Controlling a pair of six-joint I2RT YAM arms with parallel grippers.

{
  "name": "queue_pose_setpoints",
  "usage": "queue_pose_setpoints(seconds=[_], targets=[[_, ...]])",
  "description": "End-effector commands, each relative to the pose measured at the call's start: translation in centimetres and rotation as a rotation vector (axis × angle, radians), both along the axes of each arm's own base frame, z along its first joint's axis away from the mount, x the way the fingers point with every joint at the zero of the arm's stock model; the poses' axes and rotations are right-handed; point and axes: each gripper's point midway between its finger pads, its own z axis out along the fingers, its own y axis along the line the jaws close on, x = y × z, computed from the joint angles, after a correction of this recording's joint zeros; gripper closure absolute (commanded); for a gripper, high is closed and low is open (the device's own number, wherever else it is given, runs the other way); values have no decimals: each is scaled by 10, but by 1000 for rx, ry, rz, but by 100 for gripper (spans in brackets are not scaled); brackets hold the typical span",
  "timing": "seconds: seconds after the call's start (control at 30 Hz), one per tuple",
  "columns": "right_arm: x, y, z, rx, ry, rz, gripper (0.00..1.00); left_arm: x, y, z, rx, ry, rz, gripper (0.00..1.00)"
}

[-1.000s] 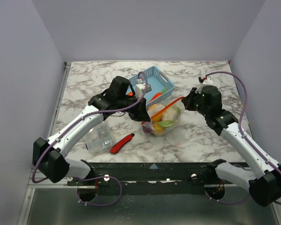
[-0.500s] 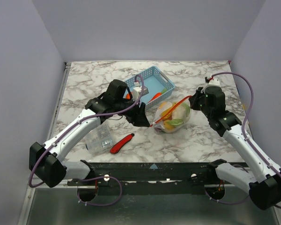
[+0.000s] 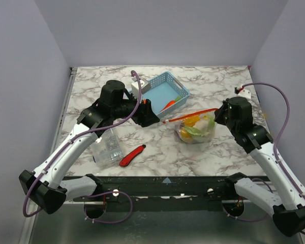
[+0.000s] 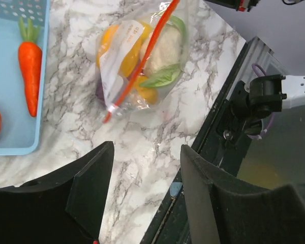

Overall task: Place the food in the zip-top bag and seal the zipper
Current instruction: Zip the zipper food storage bag at the center of the board, then place the zipper food storage bag at the center of the board.

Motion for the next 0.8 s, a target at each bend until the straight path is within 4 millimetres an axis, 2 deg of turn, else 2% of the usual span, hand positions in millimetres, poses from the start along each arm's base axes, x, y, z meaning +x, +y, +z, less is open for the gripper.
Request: queue_pose_setpoints(seconds=[0.0,0.13,0.23,0.3,0.43,0.47,0.53,0.63,0.77], targets=[[-16,-23,15,44,15,-161,100,14,5,17,-5,-106,52,44],[-6,-44,3,-35,64,-285,100,14,10,7,16,-114,65,43],[12,-53,-9,-57,101,-337,100,10,16,1,25,-125,74,43],[26,-66,-24,-69,130,-376,100,6,19,1,26,-139,74,43],[49,-111,-69,17,227,-448,100,6,29,5,32,-188,114,43],[50,-130,-80,38,246,-490,100,5,31,6,29,-197,119,43],[54,-151,-99,39,285,-536,100,4,33,10,20,-217,126,43],[57,-175,-112,-16,310,-600,100,3,35,14,11,-231,134,42],[55,-197,-131,-51,351,-663,100,2,35,14,9,-232,134,42]])
